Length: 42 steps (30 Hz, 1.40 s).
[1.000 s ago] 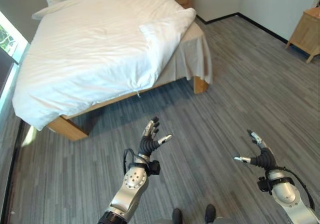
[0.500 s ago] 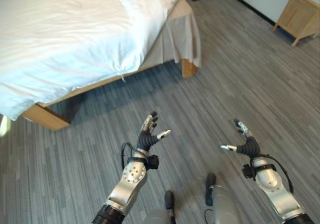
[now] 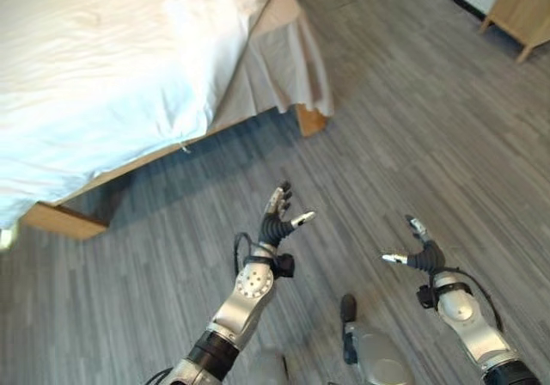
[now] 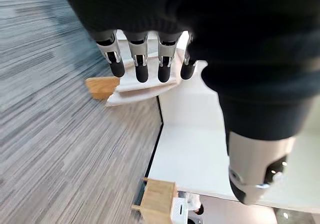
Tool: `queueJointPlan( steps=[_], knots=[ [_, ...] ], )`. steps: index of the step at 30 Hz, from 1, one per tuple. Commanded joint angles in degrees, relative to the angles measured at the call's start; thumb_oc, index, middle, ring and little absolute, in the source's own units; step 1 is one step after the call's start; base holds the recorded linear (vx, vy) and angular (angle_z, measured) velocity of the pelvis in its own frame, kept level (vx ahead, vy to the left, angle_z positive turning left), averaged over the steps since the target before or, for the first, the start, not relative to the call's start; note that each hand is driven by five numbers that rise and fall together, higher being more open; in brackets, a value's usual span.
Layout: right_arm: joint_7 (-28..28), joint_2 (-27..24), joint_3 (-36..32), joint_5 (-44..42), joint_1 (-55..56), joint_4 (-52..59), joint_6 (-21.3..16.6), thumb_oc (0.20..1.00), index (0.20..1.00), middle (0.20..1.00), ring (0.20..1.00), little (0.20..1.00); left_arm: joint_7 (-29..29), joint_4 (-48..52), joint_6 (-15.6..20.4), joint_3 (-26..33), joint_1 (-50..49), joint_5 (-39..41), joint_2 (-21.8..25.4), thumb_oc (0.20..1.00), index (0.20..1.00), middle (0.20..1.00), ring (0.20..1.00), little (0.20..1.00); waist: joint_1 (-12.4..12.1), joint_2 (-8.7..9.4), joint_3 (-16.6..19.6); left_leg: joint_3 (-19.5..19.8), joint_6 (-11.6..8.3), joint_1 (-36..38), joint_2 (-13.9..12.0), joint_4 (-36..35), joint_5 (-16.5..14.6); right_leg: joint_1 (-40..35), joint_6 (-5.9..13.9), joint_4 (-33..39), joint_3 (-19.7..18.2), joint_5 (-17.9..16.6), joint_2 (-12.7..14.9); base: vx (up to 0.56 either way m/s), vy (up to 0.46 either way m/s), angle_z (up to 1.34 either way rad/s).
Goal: Making the bed.
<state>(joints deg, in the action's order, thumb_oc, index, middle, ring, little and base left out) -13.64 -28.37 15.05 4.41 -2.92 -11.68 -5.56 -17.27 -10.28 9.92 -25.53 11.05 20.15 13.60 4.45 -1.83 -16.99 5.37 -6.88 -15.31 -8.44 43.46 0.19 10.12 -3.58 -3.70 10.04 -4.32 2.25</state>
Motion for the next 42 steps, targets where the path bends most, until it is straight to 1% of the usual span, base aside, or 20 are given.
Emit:
queueJointPlan(
  steps=[1, 2, 4, 5, 8, 11, 14, 16, 17, 18, 19, 21, 24, 25, 29, 31, 34, 39, 40, 42],
  knots=[
    [-1.4, -0.8, 1.8, -0.3, -3.8, 3.0, -2.1, 1.0, 1.0, 1.0, 1.0, 1.0, -0.3, 3.4, 3.2, 0.7, 3.1, 1.6, 0.5, 1.0, 1.0, 1.0, 1.0, 1.0, -1.7, 0.78, -3.3, -3.4, 2.72, 3.9, 2.9, -2.3, -0.5, -4.3, 6.81, 8.7, -2.9, 0.5, 3.0, 0.34, -0.013, -0.12],
    [-1.1, -0.7, 2.2, -0.8, -3.7, 3.0, -2.1, 1.0, 1.0, 1.0, 1.0, 1.0, -0.3, 3.1, 3.2, 0.9, 2.7, 2.1, 0.0, 1.0, 1.0, 1.0, 1.0, 1.0, -2.7, 0.48, -3.3, -4.5, 2.68, 2.0, 4.4, -6.5, -2.2, -5.9, 7.06, 8.7, -3.3, 2.2, 2.4, 0.48, 0.021, -0.04],
    [-0.4, -0.3, 3.1, -0.8, -2.7, 3.0, -2.8, 1.0, 1.0, 1.0, 1.0, 1.0, 0.3, 3.3, 3.2, 0.7, -0.1, 2.2, -0.6, 1.0, 1.0, 1.0, 1.0, 1.0, -5.6, -0.57, -2.2, -7.2, 4.22, 1.1, 8.2, -25.9, -3.2, -9.2, 8.49, 8.7, -4.7, 5.6, 1.3, 0.58, 0.042, -0.03],
    [-0.4, -0.3, 3.1, -0.8, -2.7, 2.9, -2.8, 1.0, 1.0, 1.0, 1.0, 1.0, 0.3, 3.3, 3.2, 0.7, -0.1, 2.2, -0.6, 1.0, 1.0, 1.0, 1.0, 1.0, -5.6, -0.38, -2.2, -7.3, 4.27, 1.4, 8.4, -26.6, -2.6, -9.1, 8.52, 8.7, -4.7, 5.5, 1.5, 0.38, 0.038, -0.07],
    [0.0, 0.9, 4.6, 0.8, -2.7, -0.7, -2.6, 1.0, 1.0, 1.0, 1.0, 1.0, 1.7, 2.7, 2.8, 1.4, -3.9, 2.8, -0.9, 1.0, 1.0, 1.0, 1.0, 1.0, -9.8, -2.64, -0.6, -13.3, 3.59, -2.7, 8.4, -46.8, 7.2, -17.2, 8.26, 8.7, -6.1, 11.6, -2.9, 0.61, 0.038, -0.14],
    [0.2, 1.7, 5.3, 1.2, -3.1, -2.0, -2.5, 1.0, 1.0, 1.0, 1.0, 1.0, 2.0, 2.4, 2.9, 1.7, -5.2, 3.2, -0.8, 1.0, 1.0, 1.0, 1.0, 1.0, -11.7, -1.85, -0.6, -15.5, 3.25, -5.1, 8.8, -48.2, 7.9, -20.8, 8.01, 8.7, -7.6, 13.7, -3.4, 0.55, 0.05, -0.46],
    [1.4, 3.3, 6.5, 2.0, -3.0, -2.3, -2.3, 1.0, 1.0, 1.0, 1.0, 1.0, 2.7, 3.0, 2.8, 2.7, -7.5, 4.1, -0.3, 1.0, 1.0, 1.0, 1.0, 1.0, -14.2, -1.39, 1.0, -15.1, 4.96, -3.8, 8.6, -48.4, 10.3, -24.2, 8.15, 8.7, -9.9, 15.4, -3.7, 0.55, 0.089, -0.68],
    [1.6, 4.5, 7.2, 2.6, -2.6, -2.9, -2.4, 1.0, 1.0, 1.0, 1.0, 1.0, 2.5, 3.5, 2.6, 2.9, -7.7, 4.8, 0.5, 1.0, 1.0, 1.0, 1.0, 1.0, -15.8, 0.71, 2.0, -12.9, 6.24, -2.5, 9.6, -48.2, 11.4, -26.1, 8.09, 8.7, -11.0, 15.5, -3.0, 0.55, 0.067, -0.88],
    [1.6, 6.1, 8.1, 2.6, -2.6, -3.7, -3.0, 1.0, 1.0, 1.0, 1.0, 1.0, 2.8, 3.7, 2.6, 2.6, -7.5, 4.9, 1.6, 1.0, 1.0, 1.0, 1.0, 1.0, -16.9, 3.82, 2.6, -13.1, 7.73, 0.3, 10.7, -47.9, 9.3, -26.2, 10.52, 3.0, -9.8, 14.2, -1.6, 0.65, 0.08, -0.62],
    [1.5, 6.5, 8.2, 2.7, -2.9, -4.4, -3.1, 1.0, 1.0, 1.0, 1.0, 1.0, 2.9, 3.5, 2.4, 2.2, -7.0, 4.9, 2.1, 1.0, 1.0, 1.0, 1.0, 1.0, -17.2, 4.72, 2.5, -13.1, 8.16, 1.8, 11.0, -47.6, 8.2, -24.9, 12.99, -2.3, -8.8, 12.3, -1.4, 0.48, 0.057, -0.37],
    [1.5, 6.5, 8.2, 2.7, -3.0, -4.5, -3.1, 1.0, 1.0, 1.0, 1.0, 1.0, 2.9, 3.5, 2.4, 2.2, -6.9, 4.9, 2.1, 1.0, 1.0, 1.0, 1.0, 1.0, -17.3, 4.55, 2.5, -13.2, 8.1, 1.7, 10.8, -47.7, 8.4, -24.7, 12.92, -2.2, -9.0, 12.1, -1.6, 0.26, 0.043, -0.21],
    [1.9, 6.0, 7.8, 2.8, -1.9, -3.5, -3.2, 1.0, 1.0, 1.0, 1.0, 1.0, 2.5, 4.1, 2.0, 1.2, -5.4, 3.9, 3.2, 1.0, 1.0, 1.0, 1.0, 1.0, -13.7, 3.99, 1.0, -11.4, 8.96, 9.2, 10.4, -48.0, 4.0, -15.1, 18.58, -23.0, -7.3, 1.5, -0.8, 0.44, 0.108, 0.0],
    [1.7, 6.1, 7.3, 3.5, -1.4, -3.0, -3.1, 1.0, 1.0, 1.0, 1.0, 1.0, 2.0, 3.7, 1.8, 0.5, -4.0, 2.7, 3.1, 1.0, 1.0, 1.0, 1.0, 1.0, -11.2, 1.64, 0.6, -9.6, 9.04, 13.0, 9.0, -48.5, 1.8, -9.1, 18.58, -29.9, -4.6, -0.2, 0.4, 0.39, 0.107, 0.69],
    [1.4, 6.2, 7.0, 3.9, -0.8, -2.7, -3.1, 1.0, 1.0, 1.0, 1.0, 1.0, 1.7, 3.5, 1.8, 0.1, -3.3, 2.9, 2.9, 1.0, 1.0, 1.0, 1.0, 1.0, -9.7, -0.04, 0.3, -8.2, 8.96, 15.9, 8.1, -48.5, 0.0, -4.4, 16.03, -28.0, -2.3, 1.9, 1.9, 0.49, 0.118, 1.09],
    [1.1, 6.0, 6.2, 3.7, -0.2, -1.4, -3.0, 1.0, 1.0, 1.0, 1.0, 1.0, 2.2, 3.1, 1.8, 0.0, -3.3, 2.7, 2.7, 1.0, 1.0, 1.0, 1.0, 1.0, -6.4, -0.06, 0.1, -4.8, 8.37, 20.2, 9.1, -48.5, -3.2, -0.9, 13.06, -16.4, -1.2, 6.3, 2.9, 0.48, -0.014, 0.64],
    [0.6, 5.8, 5.1, 3.4, 0.0, -0.9, -2.6, 1.0, 1.0, 1.0, 1.0, 1.0, 2.7, 1.8, 1.5, 0.3, -4.0, 3.2, 2.0, 1.0, 1.0, 1.0, 1.0, 1.0, -4.4, 0.93, 0.5, -0.9, 7.57, 24.0, 10.0, -48.5, -6.8, 1.4, 13.48, 0.0, -5.1, 2.6, 3.3, 0.61, -0.14, 0.77],
    [1.0, 5.7, 4.6, 3.6, 1.1, -0.9, -2.0, 1.0, 1.0, 1.0, 1.0, 1.0, 3.1, 0.7, 1.3, 1.2, -4.7, 3.1, 1.7, 1.0, 1.0, 1.0, 1.0, 1.0, -2.8, 0.97, 0.6, 1.7, 6.58, 28.6, 9.3, -48.5, -10.2, 5.6, 15.34, 7.2, -5.6, -1.9, 4.4, 0.55, -0.109, 0.62],
    [1.3, 5.4, 4.1, 5.4, 5.1, -1.2, -1.7, 1.0, 1.0, 1.0, 1.0, 1.0, 4.4, -0.2, 1.7, -0.1, -4.7, 3.1, 0.8, 1.0, 1.0, 1.0, 1.0, 1.0, -0.7, 1.26, 1.7, 7.9, 5.28, 33.5, 7.6, -48.5, -14.6, 4.7, 15.8, 7.4, -9.1, -4.9, 4.8, 0.55, -0.208, 0.83],
    [1.2, 5.1, 4.2, 5.8, 5.7, -1.2, -2.1, 1.0, 1.0, 1.0, 1.0, 1.0, 4.0, 0.3, 1.5, -0.4, -5.0, 2.5, 0.5, 1.0, 1.0, 1.0, 1.0, 1.0, -0.3, 0.91, 3.0, 9.5, 4.52, 34.9, 5.7, -47.2, -15.1, 4.1, 15.11, 6.6, -10.4, -6.0, 4.3, 0.47, -0.27, 1.17],
    [1.2, 4.7, 4.2, 5.6, 5.8, -1.4, -2.2, 1.0, 1.0, 1.0, 1.0, 1.0, 4.4, 0.5, 1.7, -0.4, -5.2, 2.6, 0.5, 1.0, 1.0, 1.0, 1.0, 1.0, -0.2, 0.28, 3.3, 9.8, 3.51, 34.2, 4.5, -43.7, -13.4, 3.4, 14.6, 5.8, -10.2, -5.5, 3.7, 0.45, -0.288, 0.97]
  ],
)
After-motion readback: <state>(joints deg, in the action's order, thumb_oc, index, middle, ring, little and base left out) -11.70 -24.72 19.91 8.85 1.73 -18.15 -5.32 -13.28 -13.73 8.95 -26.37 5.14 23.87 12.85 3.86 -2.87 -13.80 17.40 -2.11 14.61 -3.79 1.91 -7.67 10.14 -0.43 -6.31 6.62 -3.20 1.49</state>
